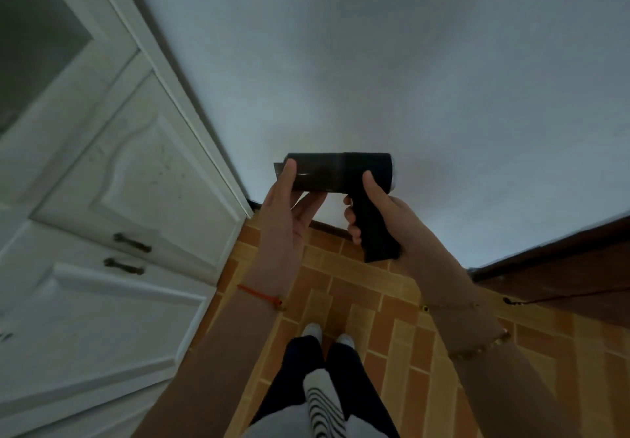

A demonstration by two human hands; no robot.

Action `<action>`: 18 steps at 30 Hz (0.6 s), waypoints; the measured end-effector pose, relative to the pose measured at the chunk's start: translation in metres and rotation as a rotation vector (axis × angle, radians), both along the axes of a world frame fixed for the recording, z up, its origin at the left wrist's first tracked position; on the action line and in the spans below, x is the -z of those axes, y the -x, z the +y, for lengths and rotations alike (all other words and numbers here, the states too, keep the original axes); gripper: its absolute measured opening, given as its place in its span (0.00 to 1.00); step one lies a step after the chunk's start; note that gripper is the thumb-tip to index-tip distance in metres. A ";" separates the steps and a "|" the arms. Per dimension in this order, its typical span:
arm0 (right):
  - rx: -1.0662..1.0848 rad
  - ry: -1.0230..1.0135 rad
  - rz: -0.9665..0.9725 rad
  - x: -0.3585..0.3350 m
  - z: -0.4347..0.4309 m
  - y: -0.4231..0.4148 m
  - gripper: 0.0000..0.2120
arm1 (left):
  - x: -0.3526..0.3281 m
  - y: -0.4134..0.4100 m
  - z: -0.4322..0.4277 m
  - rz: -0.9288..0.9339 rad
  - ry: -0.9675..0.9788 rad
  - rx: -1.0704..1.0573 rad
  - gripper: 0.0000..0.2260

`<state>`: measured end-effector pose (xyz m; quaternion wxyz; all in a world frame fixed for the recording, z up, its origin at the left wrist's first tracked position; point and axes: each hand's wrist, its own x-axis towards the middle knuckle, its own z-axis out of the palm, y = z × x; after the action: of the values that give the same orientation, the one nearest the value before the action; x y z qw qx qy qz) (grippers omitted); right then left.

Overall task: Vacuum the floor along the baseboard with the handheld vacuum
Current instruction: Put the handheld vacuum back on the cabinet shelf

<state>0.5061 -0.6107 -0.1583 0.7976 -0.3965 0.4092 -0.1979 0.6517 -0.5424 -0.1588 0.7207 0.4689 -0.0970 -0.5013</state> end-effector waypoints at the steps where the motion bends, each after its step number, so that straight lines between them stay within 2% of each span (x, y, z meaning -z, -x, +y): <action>1: -0.018 0.003 0.006 -0.010 0.005 -0.002 0.29 | -0.010 0.000 0.008 -0.006 0.000 -0.006 0.16; 5: -0.085 0.017 0.012 -0.037 0.026 -0.011 0.29 | -0.042 -0.004 0.040 0.003 0.003 -0.064 0.18; 12: -0.166 0.003 -0.052 -0.059 0.066 -0.033 0.31 | -0.078 -0.021 0.088 0.025 -0.039 -0.182 0.12; 18: -0.294 0.022 -0.059 -0.072 0.100 -0.048 0.30 | -0.090 -0.024 0.137 0.044 -0.016 -0.280 0.17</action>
<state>0.5540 -0.5112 -0.0864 0.8252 -0.4550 0.3210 -0.0951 0.6762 -0.4057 -0.0691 0.7816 0.4726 -0.0108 -0.4068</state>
